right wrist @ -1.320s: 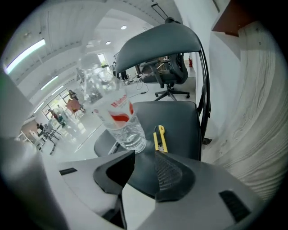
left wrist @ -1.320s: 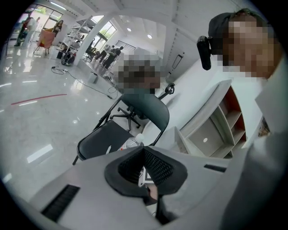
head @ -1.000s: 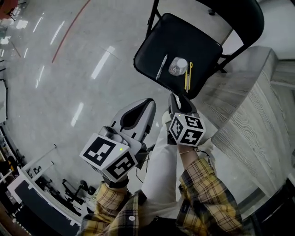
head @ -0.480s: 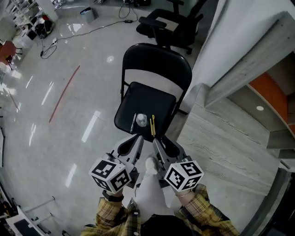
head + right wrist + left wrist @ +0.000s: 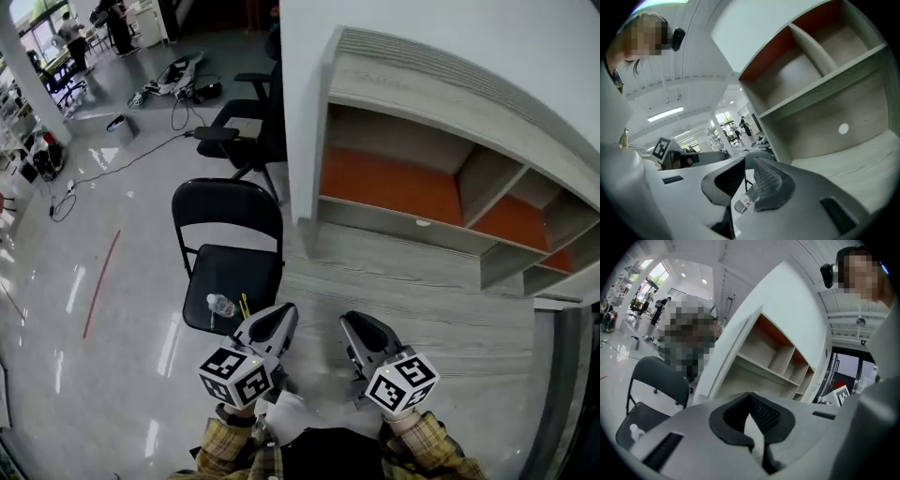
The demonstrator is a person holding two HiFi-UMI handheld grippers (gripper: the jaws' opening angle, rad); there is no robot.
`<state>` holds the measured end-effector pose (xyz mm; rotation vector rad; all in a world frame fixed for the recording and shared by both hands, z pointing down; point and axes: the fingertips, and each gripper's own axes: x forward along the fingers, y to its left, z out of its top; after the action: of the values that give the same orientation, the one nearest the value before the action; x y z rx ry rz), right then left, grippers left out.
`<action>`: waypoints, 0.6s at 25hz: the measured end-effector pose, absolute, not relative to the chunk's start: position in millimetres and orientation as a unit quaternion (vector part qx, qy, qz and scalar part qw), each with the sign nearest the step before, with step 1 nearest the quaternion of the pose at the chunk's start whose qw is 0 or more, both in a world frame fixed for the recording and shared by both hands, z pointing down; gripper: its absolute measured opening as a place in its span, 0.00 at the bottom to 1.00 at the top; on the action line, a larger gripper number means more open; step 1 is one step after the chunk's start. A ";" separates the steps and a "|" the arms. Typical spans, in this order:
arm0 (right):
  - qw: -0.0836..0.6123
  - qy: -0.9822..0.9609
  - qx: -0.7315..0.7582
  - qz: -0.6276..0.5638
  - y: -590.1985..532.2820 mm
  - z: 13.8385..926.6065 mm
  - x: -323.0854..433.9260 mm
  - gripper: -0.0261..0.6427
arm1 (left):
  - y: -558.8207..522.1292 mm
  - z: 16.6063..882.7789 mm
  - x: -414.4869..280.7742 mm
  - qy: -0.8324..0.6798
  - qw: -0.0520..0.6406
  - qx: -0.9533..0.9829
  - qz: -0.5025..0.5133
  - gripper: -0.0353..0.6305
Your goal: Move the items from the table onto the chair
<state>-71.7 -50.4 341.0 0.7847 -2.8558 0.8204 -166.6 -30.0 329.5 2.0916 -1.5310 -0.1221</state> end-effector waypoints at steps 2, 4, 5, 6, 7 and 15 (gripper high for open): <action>0.026 -0.927 0.263 0.267 -67.4 333.7 -22.1 0.11 | -52.1 318.9 -120.5 -0.553 0.258 0.791 -0.046 0.06; 0.018 -0.924 0.271 0.267 -79.5 325.3 29.9 0.09 | -69.4 310.6 -68.3 -0.534 0.251 0.806 -0.044 0.06; 0.015 -0.924 0.278 0.262 -85.3 320.7 55.9 0.09 | -77.4 307.5 -41.6 -0.525 0.248 0.813 -0.042 0.06; 0.013 -0.924 0.285 0.254 -91.8 316.0 81.3 0.08 | -85.6 304.7 -15.4 -0.516 0.247 0.819 -0.042 0.06; 0.012 -0.925 0.293 0.244 -98.6 311.4 105.7 0.08 | -93.6 302.4 10.1 -0.508 0.247 0.824 -0.042 0.06; 0.004 -0.912 0.349 0.215 -132.5 293.7 255.4 0.07 | -123.8 297.7 176.7 -0.437 0.250 0.864 -0.019 0.06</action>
<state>255.4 -132.5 293.7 1.0947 -2.8576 0.6724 176.7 -123.8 297.7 2.3515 -1.1907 -0.0506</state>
